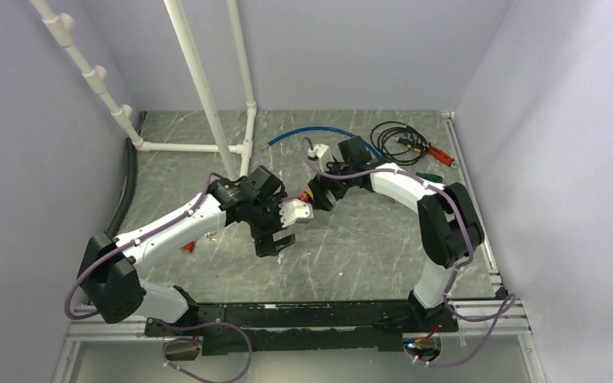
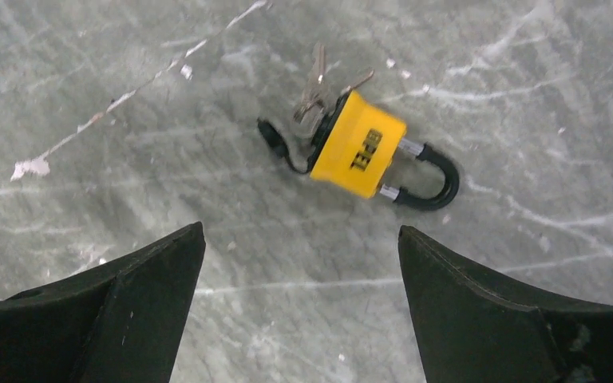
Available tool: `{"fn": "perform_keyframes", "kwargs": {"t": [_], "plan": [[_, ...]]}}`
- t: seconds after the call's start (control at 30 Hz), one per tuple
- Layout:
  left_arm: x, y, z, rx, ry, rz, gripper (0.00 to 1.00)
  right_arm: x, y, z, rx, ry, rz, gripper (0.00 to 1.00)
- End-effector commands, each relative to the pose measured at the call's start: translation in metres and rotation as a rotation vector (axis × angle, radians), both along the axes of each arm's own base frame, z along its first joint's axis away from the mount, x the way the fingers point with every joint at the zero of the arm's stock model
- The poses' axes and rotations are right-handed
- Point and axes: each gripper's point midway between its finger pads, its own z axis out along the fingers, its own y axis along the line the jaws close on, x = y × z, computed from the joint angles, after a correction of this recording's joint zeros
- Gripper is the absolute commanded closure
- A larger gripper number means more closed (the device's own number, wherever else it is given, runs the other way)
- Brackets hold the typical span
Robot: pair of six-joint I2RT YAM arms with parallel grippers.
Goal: Lock with the key
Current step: Pick up the lock from the center of the board.
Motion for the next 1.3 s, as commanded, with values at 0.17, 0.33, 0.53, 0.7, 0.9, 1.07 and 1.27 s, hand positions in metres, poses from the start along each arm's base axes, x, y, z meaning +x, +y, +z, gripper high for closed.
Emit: {"fn": "perform_keyframes", "kwargs": {"t": [0.17,0.33,0.53,0.7,0.9,1.07,1.27], "plan": [[0.016,-0.011,0.024,-0.071,-0.095,0.037,0.0,0.045,0.034,-0.001,0.055,0.041,-0.025,0.08],[0.017,-0.01,0.032,-0.082,-0.11,0.044,0.01,0.054,0.051,-0.01,0.042,0.049,0.016,0.09],[0.016,-0.012,0.033,-0.093,-0.108,0.037,0.0,0.031,0.077,-0.017,0.055,0.077,0.172,0.18],[0.015,-0.012,0.033,-0.094,-0.105,0.032,0.01,-0.008,0.077,-0.019,0.041,0.1,0.328,0.3],[0.015,-0.016,0.034,-0.102,-0.101,0.016,0.01,-0.053,0.05,-0.017,0.003,0.16,0.451,0.35],[0.016,-0.019,0.035,-0.111,-0.099,0.012,0.01,-0.052,0.042,0.013,0.052,0.049,0.389,0.3],[0.018,-0.02,0.036,-0.116,-0.097,0.025,0.0,0.005,0.029,0.047,0.044,-0.138,0.151,0.18]]}}
